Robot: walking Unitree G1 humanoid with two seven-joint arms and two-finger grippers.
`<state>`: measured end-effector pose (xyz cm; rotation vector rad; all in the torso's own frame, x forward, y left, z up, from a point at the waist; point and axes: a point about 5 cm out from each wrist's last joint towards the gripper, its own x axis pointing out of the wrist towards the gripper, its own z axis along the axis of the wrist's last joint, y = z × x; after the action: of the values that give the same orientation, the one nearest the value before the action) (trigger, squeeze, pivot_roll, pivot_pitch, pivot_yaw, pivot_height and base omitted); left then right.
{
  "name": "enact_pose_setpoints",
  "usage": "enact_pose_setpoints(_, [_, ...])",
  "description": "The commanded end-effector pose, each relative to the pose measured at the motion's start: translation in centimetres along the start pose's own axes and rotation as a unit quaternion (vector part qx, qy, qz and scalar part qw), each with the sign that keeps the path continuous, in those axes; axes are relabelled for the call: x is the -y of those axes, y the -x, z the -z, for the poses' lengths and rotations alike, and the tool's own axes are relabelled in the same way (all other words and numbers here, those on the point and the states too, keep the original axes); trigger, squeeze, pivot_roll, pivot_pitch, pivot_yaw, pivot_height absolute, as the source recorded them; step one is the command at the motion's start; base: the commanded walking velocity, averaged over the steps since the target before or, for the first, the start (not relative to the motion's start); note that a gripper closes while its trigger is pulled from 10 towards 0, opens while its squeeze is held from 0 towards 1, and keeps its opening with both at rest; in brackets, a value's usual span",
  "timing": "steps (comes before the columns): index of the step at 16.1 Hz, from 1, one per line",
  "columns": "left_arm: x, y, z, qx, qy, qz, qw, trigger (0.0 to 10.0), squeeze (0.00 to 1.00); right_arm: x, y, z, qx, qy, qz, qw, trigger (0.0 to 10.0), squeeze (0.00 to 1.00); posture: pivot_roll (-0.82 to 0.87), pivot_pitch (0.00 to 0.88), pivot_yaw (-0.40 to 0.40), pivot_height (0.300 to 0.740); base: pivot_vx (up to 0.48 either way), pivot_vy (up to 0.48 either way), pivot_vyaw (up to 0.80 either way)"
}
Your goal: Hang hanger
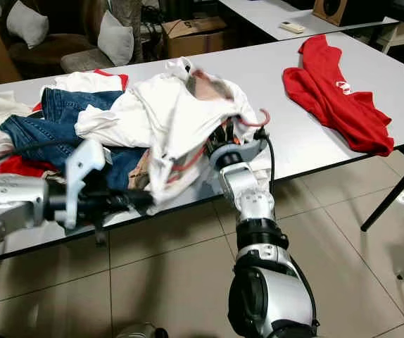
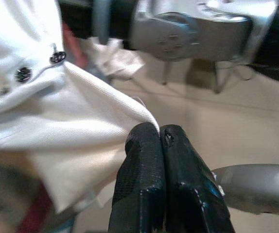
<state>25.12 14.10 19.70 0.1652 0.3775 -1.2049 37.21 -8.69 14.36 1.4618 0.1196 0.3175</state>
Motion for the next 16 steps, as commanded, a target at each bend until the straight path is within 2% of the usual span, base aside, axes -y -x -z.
enact_pose_setpoints(1, [0.9,-1.0,-0.3,0.02,0.011,0.027,0.999,0.0,0.0,-3.2,-1.8,5.4,-0.05,-0.043,-0.041,0.997,10.0,0.0,0.15,0.0,0.044,0.74,0.0,0.0,0.0])
enact_pose_setpoints(2, [1.1,-1.5,-0.7,0.036,0.019,0.036,0.999,0.0,0.0,-3.1,-1.8,5.5,-0.053,-0.034,-0.04,0.997,10.0,0.0,0.15,0.0,0.043,0.74,0.0,0.0,0.0])
enact_pose_setpoints(3, [2.2,-2.8,-1.9,0.074,0.032,0.071,0.994,0.0,0.0,-2.9,-1.8,6.0,-0.061,-0.014,-0.033,0.998,10.0,0.0,0.15,0.0,0.042,0.74,0.0,0.0,0.0])
enact_pose_setpoints(4, [2.3,-3.1,-2.1,0.082,0.034,0.076,0.993,0.0,0.0,-2.9,-1.8,6.1,-0.062,-0.011,-0.031,0.998,10.0,0.0,0.15,0.0,0.042,0.74,0.0,0.0,0.0])
enact_pose_setpoints(6, [2.0,-4.9,-3.8,0.131,0.034,0.052,0.989,0.0,0.0,-2.7,-1.8,6.7,-0.069,0.004,-0.022,0.997,10.0,0.0,0.14,0.0,0.045,0.74,0.0,0.0,0.0])
enact_pose_setpoints(8, [0.9,-5.4,-5.2,0.166,0.04,0.015,0.985,0.0,0.0,-2.4,-1.6,6.9,-0.074,0.016,-0.019,0.997,10.0,0.0,0.14,0.0,0.046,0.74,0.0,0.0,0.0])
enact_pose_setpoints(10, [1.5,-5.7,-6.0,0.192,0.059,0.035,0.979,0.0,0.0,-2.1,-1.5,6.6,-0.067,0.015,-0.012,0.998,10.0,0.0,0.13,0.0,0.048,0.74,0.0,0.0,0.0])
enact_pose_setpoints(11, [2.9,-6.2,-5.7,0.174,0.061,0.075,0.98,10.0,0.0,-2.0,-1.5,5.9,-0.054,0.01,-0.007,0.998,10.0,0.0,0.12,0.0,0.049,0.74,0.0,0.0,0.0])
enact_pose_setpoints(12, [3.8,-6.4,-5.4,0.161,0.078,0.101,0.979,10.0,0.81,-1.9,-1.7,5.4,-0.047,0.02,-0.003,0.999,10.0,0.0,0.12,0.0,0.049,0.74,0.0,0.0,0.0])
enact_pose_setpoints(13, [3.9,-6.6,-5.2,0.15,0.089,0.101,0.98,10.0,1.0,-1.9,-1.7,5.2,-0.048,0.031,-0.003,0.998,10.0,0.0,0.12,0.0,0.051,0.74,0.0,0.0,0.0])
enact_pose_setpoints(16, [3.1,-7.3,-4.3,0.108,0.071,0.05,0.99,10.0,1.0,-2.0,-1.8,4.7,-0.039,0.04,-0.005,0.998,10.0,0.0,0.11,0.0,0.047,0.74,0.0,0.0,0.0])
